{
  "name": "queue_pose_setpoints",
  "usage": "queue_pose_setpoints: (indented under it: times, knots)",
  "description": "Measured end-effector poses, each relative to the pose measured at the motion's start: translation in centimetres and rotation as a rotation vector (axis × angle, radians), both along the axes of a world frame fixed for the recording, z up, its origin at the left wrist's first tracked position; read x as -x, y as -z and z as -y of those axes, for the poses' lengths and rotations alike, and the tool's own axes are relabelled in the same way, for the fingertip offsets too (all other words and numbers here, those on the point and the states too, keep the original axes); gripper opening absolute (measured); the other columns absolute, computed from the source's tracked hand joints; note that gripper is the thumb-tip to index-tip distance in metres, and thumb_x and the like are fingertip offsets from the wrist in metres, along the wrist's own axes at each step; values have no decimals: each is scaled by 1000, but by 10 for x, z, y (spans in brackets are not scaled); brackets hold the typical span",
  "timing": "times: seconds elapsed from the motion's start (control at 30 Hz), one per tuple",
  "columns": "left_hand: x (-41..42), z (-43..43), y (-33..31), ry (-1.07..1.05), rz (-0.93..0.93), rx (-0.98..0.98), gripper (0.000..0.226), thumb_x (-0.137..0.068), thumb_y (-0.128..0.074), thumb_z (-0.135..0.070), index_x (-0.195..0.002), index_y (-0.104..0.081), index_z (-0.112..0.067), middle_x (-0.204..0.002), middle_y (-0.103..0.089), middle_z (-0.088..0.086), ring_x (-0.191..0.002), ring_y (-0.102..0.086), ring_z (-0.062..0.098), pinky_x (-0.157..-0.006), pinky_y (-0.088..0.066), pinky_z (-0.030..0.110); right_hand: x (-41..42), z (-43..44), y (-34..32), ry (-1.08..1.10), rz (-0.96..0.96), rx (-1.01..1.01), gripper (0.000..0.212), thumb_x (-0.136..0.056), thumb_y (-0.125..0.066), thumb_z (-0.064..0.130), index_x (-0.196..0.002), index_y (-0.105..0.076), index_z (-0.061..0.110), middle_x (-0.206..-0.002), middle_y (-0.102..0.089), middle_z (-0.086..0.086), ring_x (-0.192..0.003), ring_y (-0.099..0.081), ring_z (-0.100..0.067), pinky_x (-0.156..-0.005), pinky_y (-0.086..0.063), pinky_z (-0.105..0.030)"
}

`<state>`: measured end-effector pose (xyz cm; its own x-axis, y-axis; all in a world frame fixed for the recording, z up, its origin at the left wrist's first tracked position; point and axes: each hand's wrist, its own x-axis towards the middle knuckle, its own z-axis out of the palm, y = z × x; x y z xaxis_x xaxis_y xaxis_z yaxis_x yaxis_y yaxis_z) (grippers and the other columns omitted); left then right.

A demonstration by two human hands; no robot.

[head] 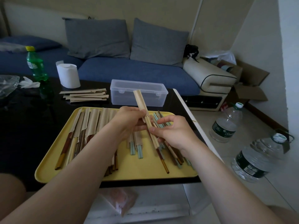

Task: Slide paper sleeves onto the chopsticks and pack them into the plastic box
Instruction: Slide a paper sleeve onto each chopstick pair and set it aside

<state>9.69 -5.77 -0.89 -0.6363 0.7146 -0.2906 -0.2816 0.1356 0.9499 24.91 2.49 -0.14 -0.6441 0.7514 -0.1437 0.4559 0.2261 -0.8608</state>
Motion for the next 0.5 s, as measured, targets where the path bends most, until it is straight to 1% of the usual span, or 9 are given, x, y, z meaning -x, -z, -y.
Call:
queue_pose_setpoints:
  times: [0.07, 0.2, 0.23, 0.27, 0.3, 0.33, 0.37, 0.43, 0.5]
  knots:
    - [6, 3, -2, -56, -68, 56, 15, -102, -66, -18, -109, -70, -5, -99, -79, 14, -88, -79, 23, -72, -65, 35, 11, 6, 0, -27, -41, 52, 28, -95, -85, 33, -117, -70, 26, -85, -81, 3, -62, -74, -7, -58, -53, -25]
    - [17, 10, -8, -167, -295, 201, 13, -98, -64, -27, -97, -63, -14, -97, -67, 9, -83, -65, 21, -69, -55, 33, 35, 21, -2, -115, -79, 168, 10, -104, -73, 22, -110, -76, 14, -69, -75, 3, -56, -67, -10, -52, -48, -24]
    - [21, 12, -10, -210, -365, 225, 20, -96, -62, -34, -101, -63, -15, -101, -67, 8, -88, -65, 21, -74, -56, 35, 40, 25, -3, -145, -54, 185, 9, -104, -73, 21, -107, -78, 14, -70, -76, 2, -58, -68, -10, -52, -49, -24]
    - [28, 16, -11, -262, -444, 272, 33, -94, -59, -41, -112, -63, -14, -112, -67, 9, -99, -65, 25, -84, -57, 40, 45, 29, -5, -185, -18, 194, 9, -104, -73, 21, -106, -78, 14, -71, -76, 2, -60, -69, -10, -54, -51, -25]
    - [35, 20, -12, -315, -535, 351, 46, -92, -57, -45, -125, -60, -13, -127, -63, 12, -115, -60, 31, -97, -53, 45, 51, 35, -7, -233, 19, 190, 10, -103, -73, 20, -107, -78, 12, -71, -77, 2, -61, -70, -10, -55, -52, -25]
    - [40, 24, -15, -363, -620, 438, 53, -92, -57, -43, -136, -54, -13, -140, -54, 15, -130, -49, 37, -107, -45, 49, 56, 42, -9, -281, 49, 182, 13, -103, -73, 20, -110, -78, 9, -72, -76, 1, -60, -71, -10, -55, -52, -25]
    - [47, 28, -17, -404, -689, 515, 55, -94, -57, -39, -142, -49, -13, -148, -45, 18, -139, -38, 41, -111, -38, 52, 61, 50, -10, -323, 70, 174, 16, -104, -72, 18, -113, -77, 6, -73, -76, -1, -59, -70, -10, -52, -52, -24]
    - [58, 35, -24, -413, -761, 627, 53, -95, -56, -31, -144, -48, -13, -153, -37, 21, -144, -27, 45, -114, -31, 55, 70, 66, -12, -375, 93, 160, 20, -105, -70, 15, -118, -73, 0, -74, -74, -6, -56, -69, -13, -46, -50, -22]
    - [71, 42, -30, -369, -782, 729, 52, -95, -55, -27, -145, -50, -12, -154, -36, 22, -144, -26, 46, -115, -30, 55, 82, 81, -10, -392, 93, 154, 15, -104, -70, 13, -114, -72, 1, -70, -73, -7, -54, -70, -16, -44, -51, -23]
